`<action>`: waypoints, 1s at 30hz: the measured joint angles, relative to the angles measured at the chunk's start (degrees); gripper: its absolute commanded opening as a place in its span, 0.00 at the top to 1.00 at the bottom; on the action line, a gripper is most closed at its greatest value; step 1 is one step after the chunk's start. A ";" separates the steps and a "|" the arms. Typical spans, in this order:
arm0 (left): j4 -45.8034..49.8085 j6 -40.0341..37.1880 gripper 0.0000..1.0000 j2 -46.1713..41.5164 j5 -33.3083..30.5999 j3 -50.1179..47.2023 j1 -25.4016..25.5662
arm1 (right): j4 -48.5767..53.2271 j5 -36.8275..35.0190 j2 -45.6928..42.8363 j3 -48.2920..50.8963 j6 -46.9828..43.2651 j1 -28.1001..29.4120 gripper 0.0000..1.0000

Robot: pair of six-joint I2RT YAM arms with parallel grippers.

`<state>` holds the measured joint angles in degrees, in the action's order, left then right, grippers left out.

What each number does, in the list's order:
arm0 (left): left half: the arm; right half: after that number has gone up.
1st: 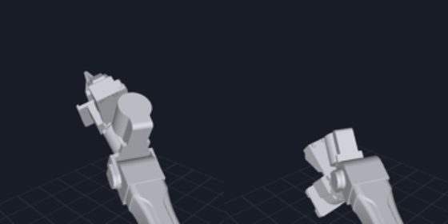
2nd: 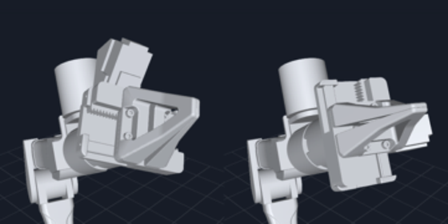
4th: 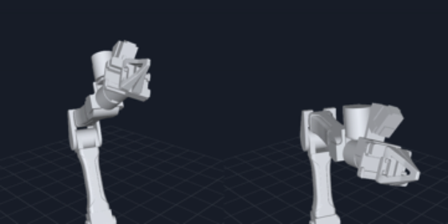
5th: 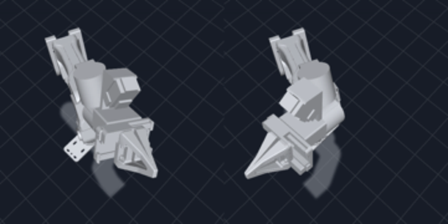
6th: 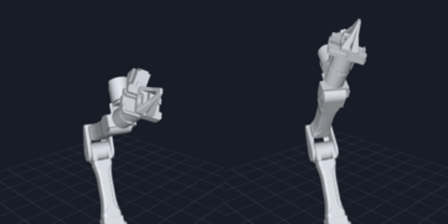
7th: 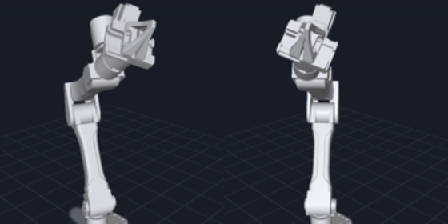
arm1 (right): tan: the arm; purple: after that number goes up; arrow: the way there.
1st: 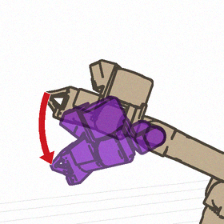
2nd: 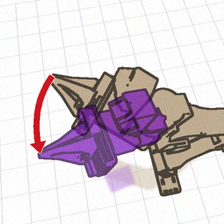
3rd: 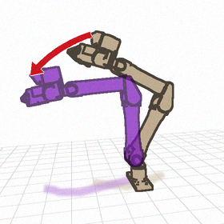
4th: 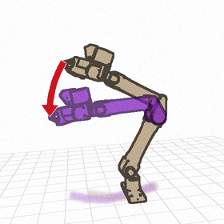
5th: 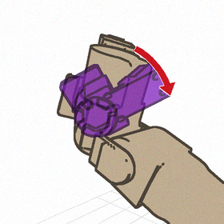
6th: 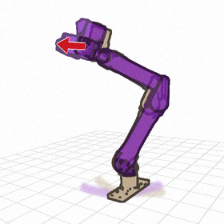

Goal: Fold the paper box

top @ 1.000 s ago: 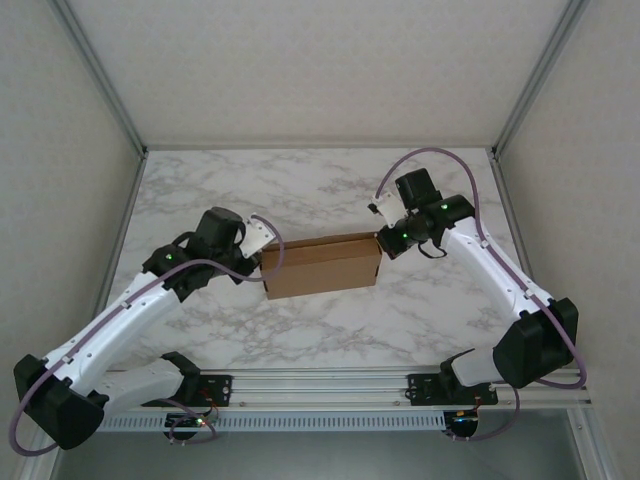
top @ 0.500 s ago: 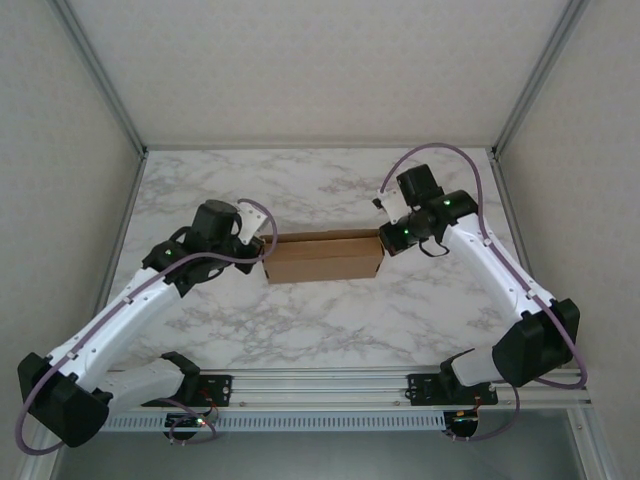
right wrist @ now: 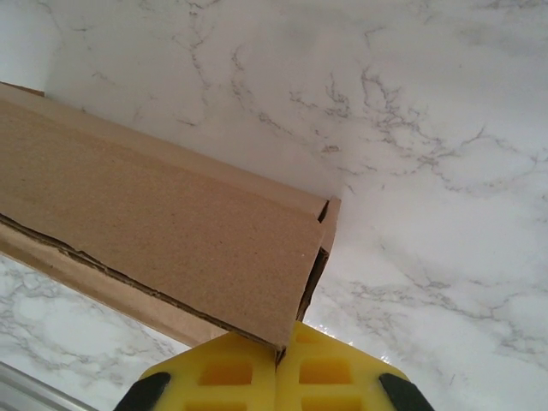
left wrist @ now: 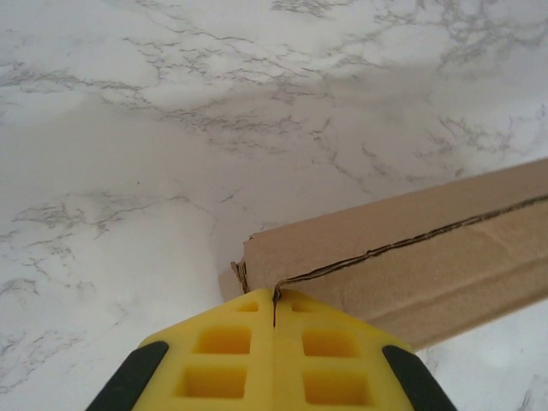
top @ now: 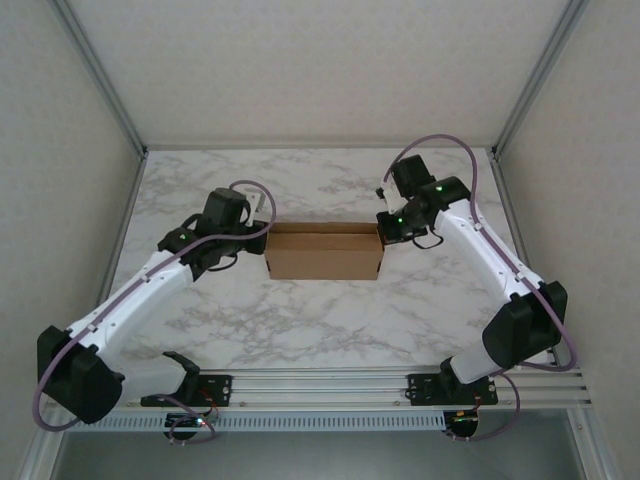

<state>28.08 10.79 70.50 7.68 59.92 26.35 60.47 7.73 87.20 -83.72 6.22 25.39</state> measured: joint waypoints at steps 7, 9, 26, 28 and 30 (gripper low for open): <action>-0.07 3.52 1.00 3.50 0.07 2.60 -1.75 | 0.61 1.16 1.97 -1.68 2.67 -0.02 1.00; -0.04 3.93 1.00 3.50 0.26 2.60 -1.99 | 0.83 1.36 1.97 -1.70 2.82 -0.02 1.00; -0.26 4.57 1.00 3.93 3.72 2.78 -4.02 | 1.33 1.31 1.97 -1.79 0.31 0.00 1.00; -0.46 4.52 1.00 4.04 3.69 2.78 -4.07 | 1.33 1.31 1.97 -1.77 -0.04 0.00 1.00; -0.46 4.48 1.00 4.04 3.69 2.78 -4.07 | 1.25 1.29 1.92 -1.49 -0.59 -0.02 1.00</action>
<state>27.62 15.27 74.54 11.38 62.70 22.28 61.71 9.02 89.12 -85.21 5.63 25.36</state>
